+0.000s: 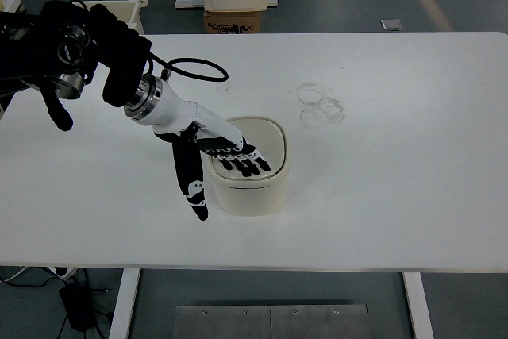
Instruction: Open trash can
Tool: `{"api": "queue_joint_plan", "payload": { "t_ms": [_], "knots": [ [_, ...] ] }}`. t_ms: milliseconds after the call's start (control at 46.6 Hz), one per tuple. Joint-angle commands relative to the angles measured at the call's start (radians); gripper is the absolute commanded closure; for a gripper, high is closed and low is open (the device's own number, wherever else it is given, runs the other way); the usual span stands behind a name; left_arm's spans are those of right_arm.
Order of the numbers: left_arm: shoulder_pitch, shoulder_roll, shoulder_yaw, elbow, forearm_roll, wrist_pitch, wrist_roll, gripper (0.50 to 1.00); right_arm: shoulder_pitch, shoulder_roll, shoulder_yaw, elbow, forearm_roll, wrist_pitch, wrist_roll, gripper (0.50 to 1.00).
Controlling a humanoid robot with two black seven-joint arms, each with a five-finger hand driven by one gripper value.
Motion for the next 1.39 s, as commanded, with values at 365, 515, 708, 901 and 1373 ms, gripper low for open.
{"api": "queue_joint_plan", "payload": {
  "t_ms": [365,515,708,901,1373],
  "knots": [
    [-0.021,-0.005,-0.013,0.003,-0.001,0.0,0.0,0.5,0.0,0.0,0.0,0.0,0.0,0.0,-0.002,0.507],
    [-0.082,0.006,-0.024,0.014,-0.017,0.0,-0.003,0.5,0.0,0.0,0.0,0.0,0.0,0.0,0.0,0.507],
    [-0.088,0.008,-0.162,0.141,-0.032,0.0,-0.007,0.5,0.0,0.0,0.0,0.0,0.0,0.0,-0.002,0.507],
    [-0.075,0.072,-0.304,0.34,-0.084,0.0,-0.012,0.5,0.0,0.0,0.0,0.0,0.0,0.0,0.0,0.507],
    [0.168,0.146,-0.509,0.6,-0.474,0.054,-0.062,0.5,0.0,0.0,0.0,0.0,0.0,0.0,0.0,0.507]
  ]
}}
